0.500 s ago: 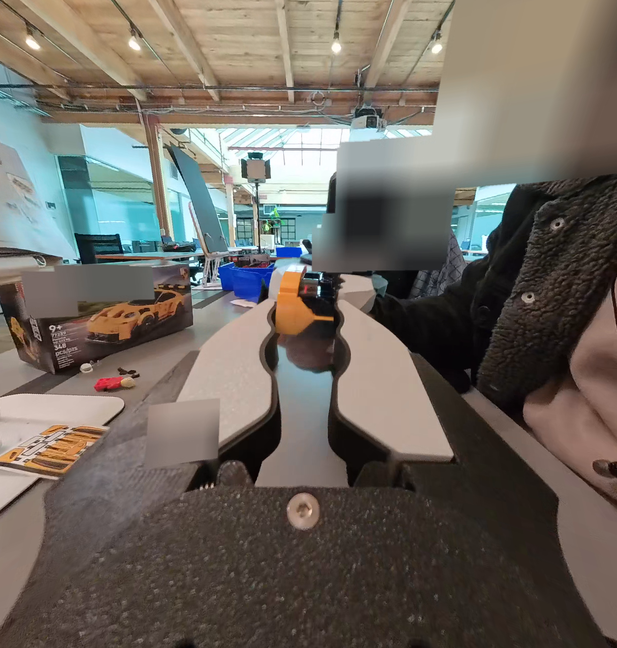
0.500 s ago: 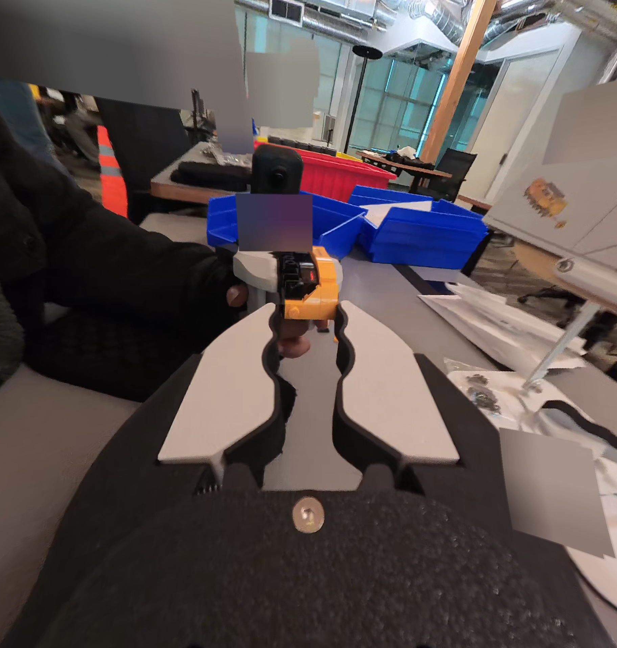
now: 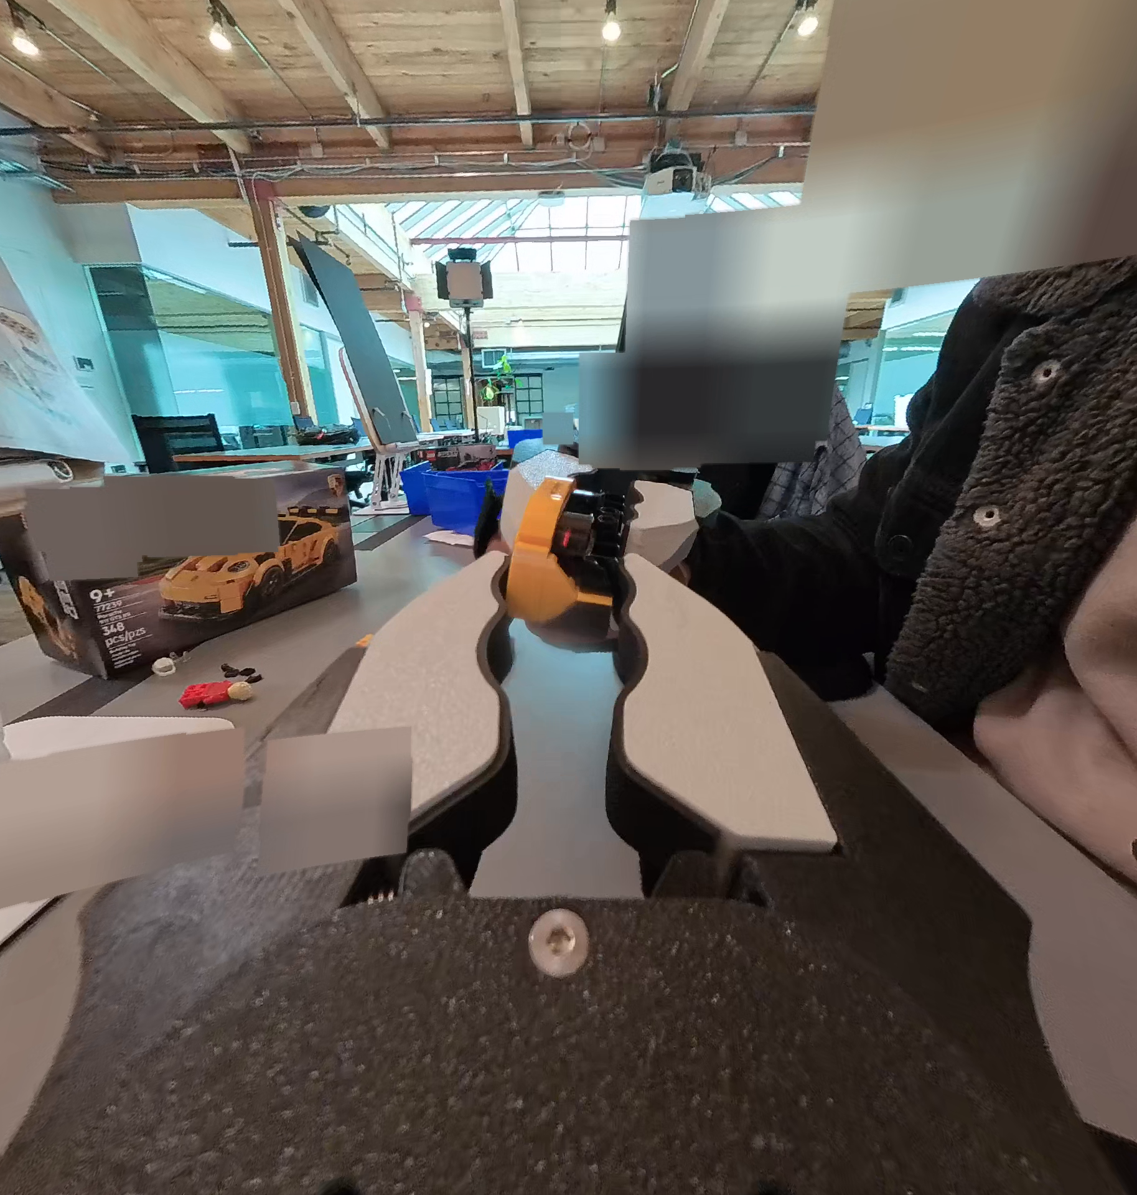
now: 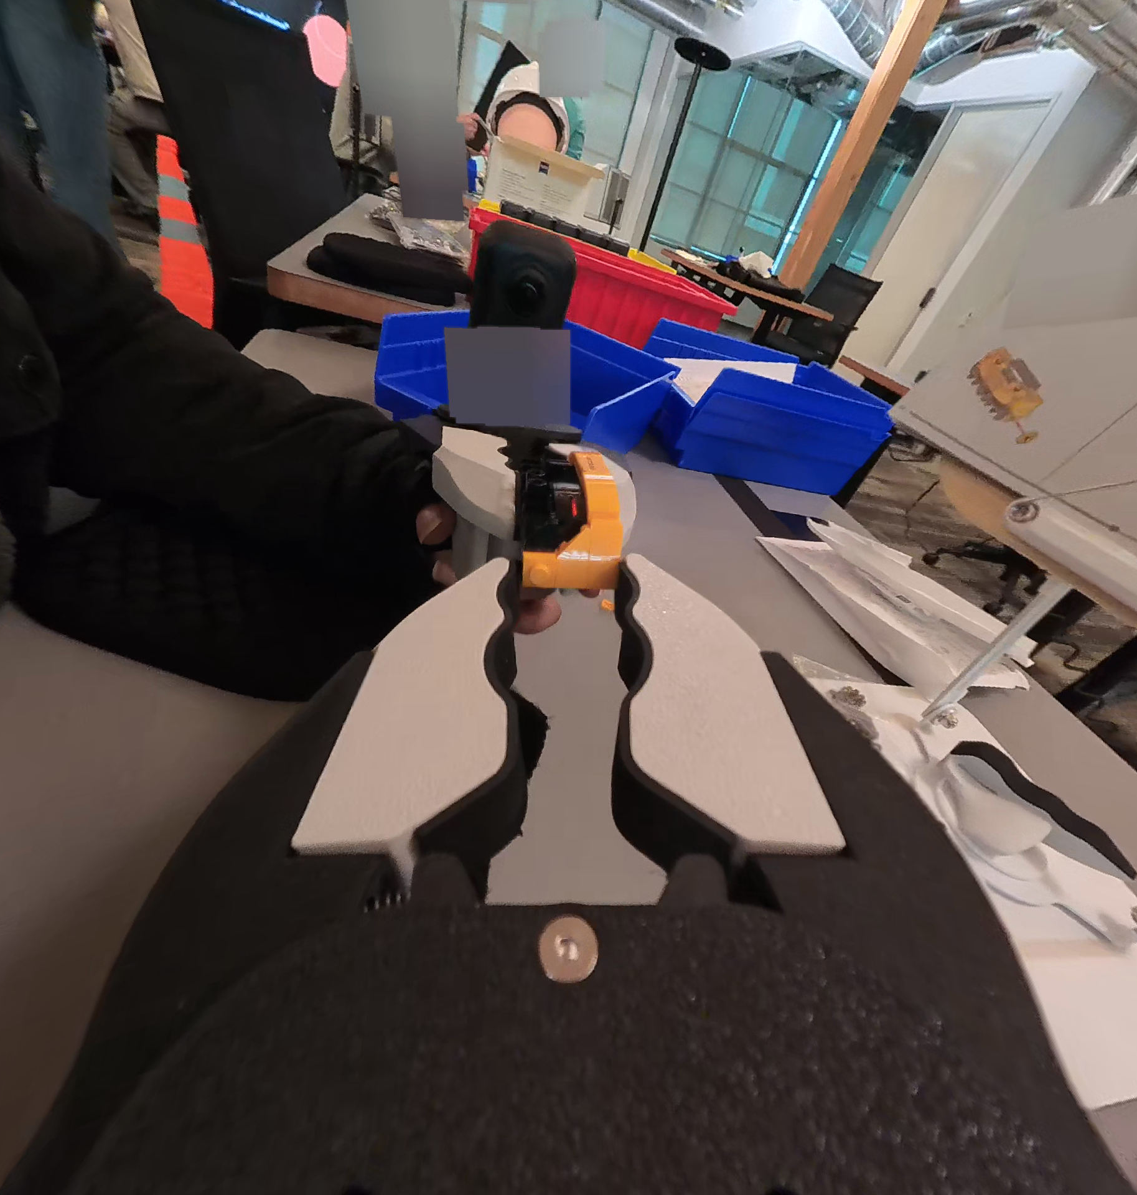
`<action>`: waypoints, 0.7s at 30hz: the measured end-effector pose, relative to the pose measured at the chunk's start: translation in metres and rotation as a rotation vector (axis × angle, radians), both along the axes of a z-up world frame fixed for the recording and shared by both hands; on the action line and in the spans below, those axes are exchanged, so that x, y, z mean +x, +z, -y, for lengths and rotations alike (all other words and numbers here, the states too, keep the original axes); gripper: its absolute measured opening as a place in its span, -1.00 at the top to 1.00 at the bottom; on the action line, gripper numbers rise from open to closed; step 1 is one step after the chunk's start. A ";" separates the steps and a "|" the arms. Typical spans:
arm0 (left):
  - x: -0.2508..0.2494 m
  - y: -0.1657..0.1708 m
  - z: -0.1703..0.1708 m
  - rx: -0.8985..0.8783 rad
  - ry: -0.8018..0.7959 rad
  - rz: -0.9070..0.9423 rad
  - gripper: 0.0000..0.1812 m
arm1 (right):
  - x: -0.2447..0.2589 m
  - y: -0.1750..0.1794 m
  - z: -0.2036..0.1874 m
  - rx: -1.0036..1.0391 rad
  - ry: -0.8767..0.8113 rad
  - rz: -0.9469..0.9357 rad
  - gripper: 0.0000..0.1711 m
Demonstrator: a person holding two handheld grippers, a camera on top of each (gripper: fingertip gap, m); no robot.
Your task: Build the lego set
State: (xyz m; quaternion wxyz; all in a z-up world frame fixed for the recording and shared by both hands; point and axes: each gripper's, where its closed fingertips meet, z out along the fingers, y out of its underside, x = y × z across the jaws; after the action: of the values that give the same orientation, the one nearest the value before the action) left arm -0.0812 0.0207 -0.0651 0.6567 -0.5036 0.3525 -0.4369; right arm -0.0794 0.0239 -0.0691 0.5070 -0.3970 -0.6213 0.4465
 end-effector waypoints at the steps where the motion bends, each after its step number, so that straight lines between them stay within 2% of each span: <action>1: 0.001 -0.002 -0.001 0.000 0.007 -0.013 0.69 | 0.001 -0.002 -0.001 -0.006 0.009 0.003 0.68; 13: 0.002 -0.011 -0.006 -0.019 0.032 -0.068 0.69 | 0.003 -0.012 -0.006 -0.010 0.028 0.023 0.68; 18: -0.010 -0.012 -0.023 -0.053 0.134 -0.068 0.52 | 0.004 -0.014 -0.018 0.044 -0.046 0.032 0.69; 21: -0.013 -0.017 -0.030 -0.063 0.176 -0.092 0.51 | 0.002 -0.022 -0.033 0.190 -0.160 0.074 0.69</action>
State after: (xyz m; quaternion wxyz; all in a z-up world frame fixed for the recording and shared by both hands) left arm -0.0943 0.0503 -0.0819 0.6593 -0.5727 0.3227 -0.3650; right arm -0.0774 0.0566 -0.0913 0.5532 -0.4116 -0.6454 0.3286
